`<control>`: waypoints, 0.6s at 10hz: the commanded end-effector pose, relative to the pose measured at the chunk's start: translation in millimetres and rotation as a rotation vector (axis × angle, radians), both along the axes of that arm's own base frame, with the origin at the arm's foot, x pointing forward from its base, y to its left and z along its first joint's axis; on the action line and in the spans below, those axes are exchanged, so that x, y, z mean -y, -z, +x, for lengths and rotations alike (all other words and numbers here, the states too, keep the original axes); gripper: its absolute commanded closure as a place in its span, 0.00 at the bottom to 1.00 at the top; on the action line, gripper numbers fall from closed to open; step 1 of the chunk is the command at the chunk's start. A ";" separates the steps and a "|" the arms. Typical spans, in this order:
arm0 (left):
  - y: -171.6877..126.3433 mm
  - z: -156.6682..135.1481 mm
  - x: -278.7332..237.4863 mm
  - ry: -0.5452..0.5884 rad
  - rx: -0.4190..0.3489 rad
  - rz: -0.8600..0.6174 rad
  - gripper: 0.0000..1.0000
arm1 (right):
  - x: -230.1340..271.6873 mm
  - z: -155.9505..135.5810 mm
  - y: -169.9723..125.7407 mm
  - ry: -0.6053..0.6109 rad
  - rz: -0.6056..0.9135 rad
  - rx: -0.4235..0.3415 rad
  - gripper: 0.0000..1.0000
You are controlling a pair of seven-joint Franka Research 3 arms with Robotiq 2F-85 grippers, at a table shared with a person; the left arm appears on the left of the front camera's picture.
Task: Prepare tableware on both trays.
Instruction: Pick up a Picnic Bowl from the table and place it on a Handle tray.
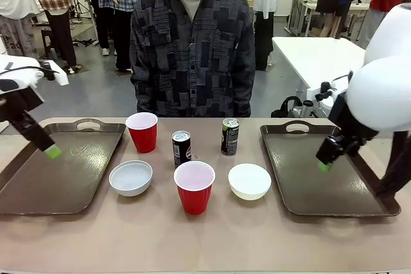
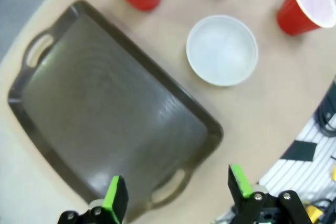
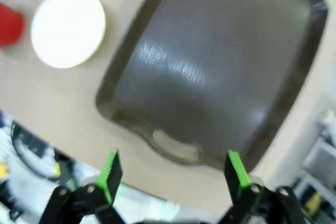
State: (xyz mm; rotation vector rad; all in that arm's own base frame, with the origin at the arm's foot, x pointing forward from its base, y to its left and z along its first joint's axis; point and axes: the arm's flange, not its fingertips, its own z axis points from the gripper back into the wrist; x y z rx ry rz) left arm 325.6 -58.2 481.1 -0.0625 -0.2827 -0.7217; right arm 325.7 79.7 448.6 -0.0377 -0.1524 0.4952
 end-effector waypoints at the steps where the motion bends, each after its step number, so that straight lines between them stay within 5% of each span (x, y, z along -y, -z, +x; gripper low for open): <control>1: 65.3 -72.5 -10.8 -0.027 0.040 0.006 0.00 | 31.9 -105.5 83.0 0.036 -0.013 0.077 0.00; 2: 0.0 0.0 0.0 0.000 0.000 0.000 0.00 | 0.0 0.0 0.0 0.000 0.000 0.000 0.00; 5: -4.9 -5.0 -3.3 -0.008 -0.001 0.005 0.00 | 3.6 -5.3 -6.3 0.011 0.000 -0.001 0.00; 6: -3.0 16.3 -19.8 -0.061 -0.116 -0.180 0.00 | 18.4 15.0 -2.5 0.019 0.157 -0.071 0.00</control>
